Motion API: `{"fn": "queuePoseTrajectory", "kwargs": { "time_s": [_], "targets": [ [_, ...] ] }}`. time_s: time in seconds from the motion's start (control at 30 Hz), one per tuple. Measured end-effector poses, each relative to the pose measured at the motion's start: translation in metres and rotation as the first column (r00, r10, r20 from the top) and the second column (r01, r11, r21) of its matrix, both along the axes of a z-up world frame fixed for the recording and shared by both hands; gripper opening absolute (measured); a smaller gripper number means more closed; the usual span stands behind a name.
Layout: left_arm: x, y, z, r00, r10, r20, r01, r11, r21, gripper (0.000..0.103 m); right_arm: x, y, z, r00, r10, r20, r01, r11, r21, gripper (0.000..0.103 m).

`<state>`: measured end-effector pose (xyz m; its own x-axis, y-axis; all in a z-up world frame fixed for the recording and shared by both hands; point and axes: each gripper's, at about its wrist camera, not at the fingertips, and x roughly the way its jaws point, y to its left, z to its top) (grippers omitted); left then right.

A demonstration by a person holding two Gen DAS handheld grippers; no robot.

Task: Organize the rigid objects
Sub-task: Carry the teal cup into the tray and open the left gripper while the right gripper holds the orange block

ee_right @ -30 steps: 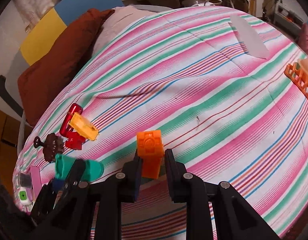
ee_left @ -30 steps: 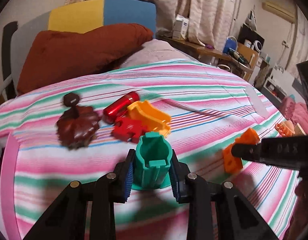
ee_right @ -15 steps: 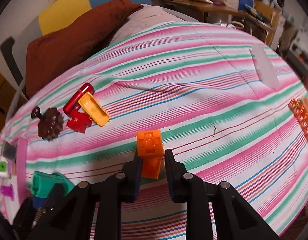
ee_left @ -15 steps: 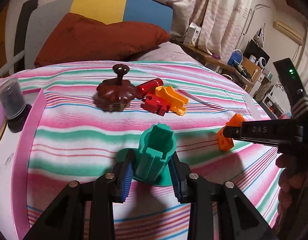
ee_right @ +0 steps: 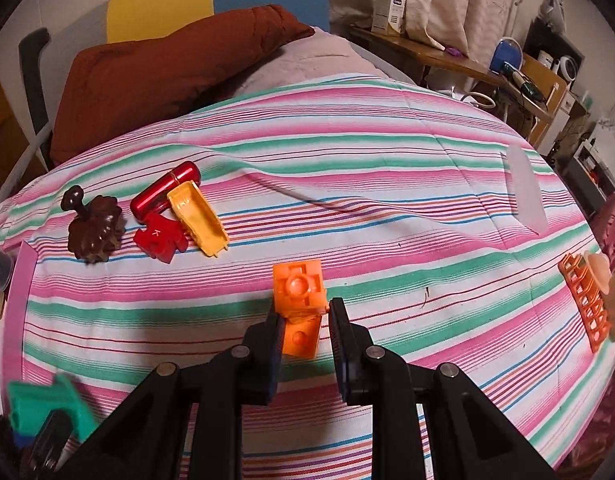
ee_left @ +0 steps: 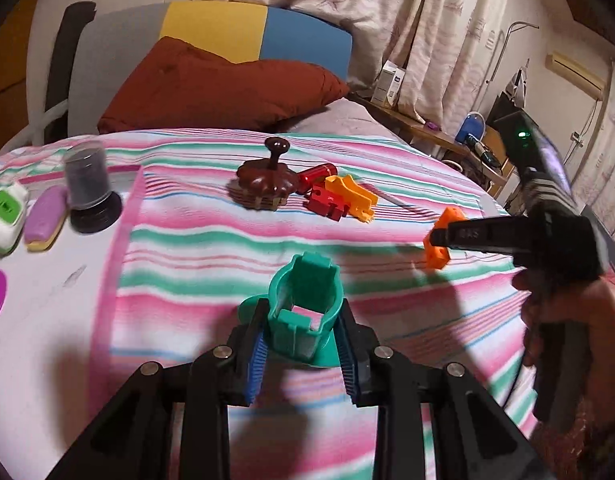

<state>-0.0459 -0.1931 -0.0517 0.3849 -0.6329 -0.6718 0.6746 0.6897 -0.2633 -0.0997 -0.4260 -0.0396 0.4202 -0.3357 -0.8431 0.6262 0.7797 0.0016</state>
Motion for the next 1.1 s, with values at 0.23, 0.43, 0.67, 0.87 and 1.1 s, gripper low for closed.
{"fn": "queuePoseTrajectory", "kwargs": {
  "time_s": [0.23,0.43,0.67,0.87,1.1],
  "targets": [
    [-0.015,0.038,0.017,1.000,-0.008,-0.007,0.008,0.999,-0.050,0.031,-0.001,-0.002,-0.002,1.000,-0.003,-0.001,0.003,1.000,0.019,0.022],
    [-0.012,0.078,0.034,0.999,0.040,0.021,-0.038,0.997,-0.069,0.031,0.002,0.003,-0.004,1.000,0.013,-0.010,-0.013,1.000,0.006,0.022],
    [0.007,0.129,0.043,0.989,0.140,0.047,-0.137,0.989,-0.054,0.031,0.004,0.009,-0.004,0.999,0.037,-0.012,-0.037,0.999,-0.010,0.022],
    [0.047,0.145,0.033,0.978,0.205,-0.034,-0.206,0.978,-0.022,0.031,0.004,0.011,-0.005,0.999,0.037,-0.017,-0.037,0.999,-0.009,0.022],
    [0.092,0.116,0.020,0.975,0.200,-0.100,-0.195,0.979,0.059,0.031,0.005,0.010,-0.005,0.999,0.036,-0.018,-0.036,0.999,-0.006,0.022]
  ]
}}
